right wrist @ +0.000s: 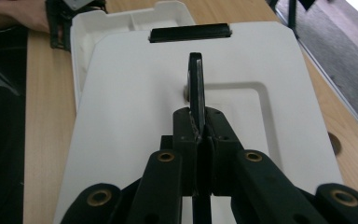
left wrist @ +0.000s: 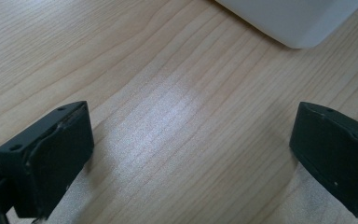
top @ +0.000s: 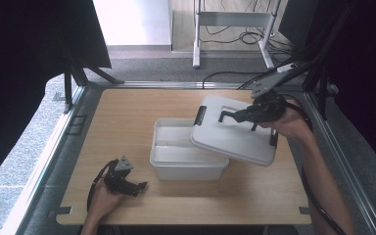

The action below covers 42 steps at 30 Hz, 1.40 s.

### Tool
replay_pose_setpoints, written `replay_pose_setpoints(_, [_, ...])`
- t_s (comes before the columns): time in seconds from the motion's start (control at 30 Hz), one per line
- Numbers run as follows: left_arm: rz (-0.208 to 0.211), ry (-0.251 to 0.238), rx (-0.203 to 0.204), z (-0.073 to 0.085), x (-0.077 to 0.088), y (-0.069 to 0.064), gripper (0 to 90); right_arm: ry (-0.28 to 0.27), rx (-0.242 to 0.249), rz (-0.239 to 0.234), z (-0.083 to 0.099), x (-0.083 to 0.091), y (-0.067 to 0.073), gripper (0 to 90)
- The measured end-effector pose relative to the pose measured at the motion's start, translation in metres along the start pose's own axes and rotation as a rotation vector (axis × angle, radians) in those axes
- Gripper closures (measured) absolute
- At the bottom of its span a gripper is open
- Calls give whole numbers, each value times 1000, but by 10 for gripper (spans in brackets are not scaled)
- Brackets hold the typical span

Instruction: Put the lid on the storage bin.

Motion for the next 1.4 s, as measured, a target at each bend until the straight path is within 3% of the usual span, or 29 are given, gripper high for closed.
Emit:
replay_pose_setpoints(0.13, [1, 0, -1, 0, 0, 0, 0, -8, 59, -61, -24, -29, 9, 845])
replay_pose_setpoints(0.17, [0, 0, -2, 0, 0, 0, 0, -8, 59, -61, -24, -29, 9, 845])
replay_pose_setpoints(0.37, [5, 3, -6, 0, 0, -1, 0, -3, 108, -137, -48, -72, 17, 844])
replay_pose_setpoints(0.47, [7, 3, -8, 0, 0, -1, 0, -2, 129, -188, -55, -98, 20, 843])
replay_pose_setpoints(0.63, [8, 2, -10, 0, 0, -1, 0, 7, 146, -226, -57, -120, 25, 843])
replay_pose_setpoints(0.87, [10, 2, -11, 0, 0, -1, 0, 44, 156, -247, -51, -136, 29, 842])
replay_pose_setpoints(1.07, [9, 2, -12, 0, 0, -1, 0, -9, 131, -251, -43, -137, 27, 829])
replay_pose_setpoints(1.1, [9, 1, -11, 0, 0, -1, 0, -8, 134, -239, -43, -137, 27, 792])
replay_pose_setpoints(1.13, [9, 1, -11, 0, 0, -1, 0, 1, 137, -190, -42, -137, 26, 610])
replay_pose_setpoints(1.17, [9, 2, -11, 0, 0, -1, 0, 1, 137, -190, -42, -137, 26, 610])
replay_pose_setpoints(1.2, [10, 2, -10, 0, 0, -1, 0, -31, 124, -135, -43, -131, 25, 462])
replay_pose_setpoints(1.27, [10, 2, -10, 0, 0, -1, 0, -48, 103, -116, -43, -127, 24, 412])
replay_pose_setpoints(1.33, [10, 2, -10, 0, 0, -1, 0, -54, 37, -48, -39, -113, 19, 252])
replay_pose_setpoints(1.4, [9, 2, -10, 0, 0, -1, 0, -52, 15, -34, -36, -108, 17, 232])
Point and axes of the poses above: each handheld gripper's, and its own axes: x roughly backward along the jaws, z roughly out of its underside, y roughly to its left, the point moved 7 cm from there along -x, roughly forward along the jaws
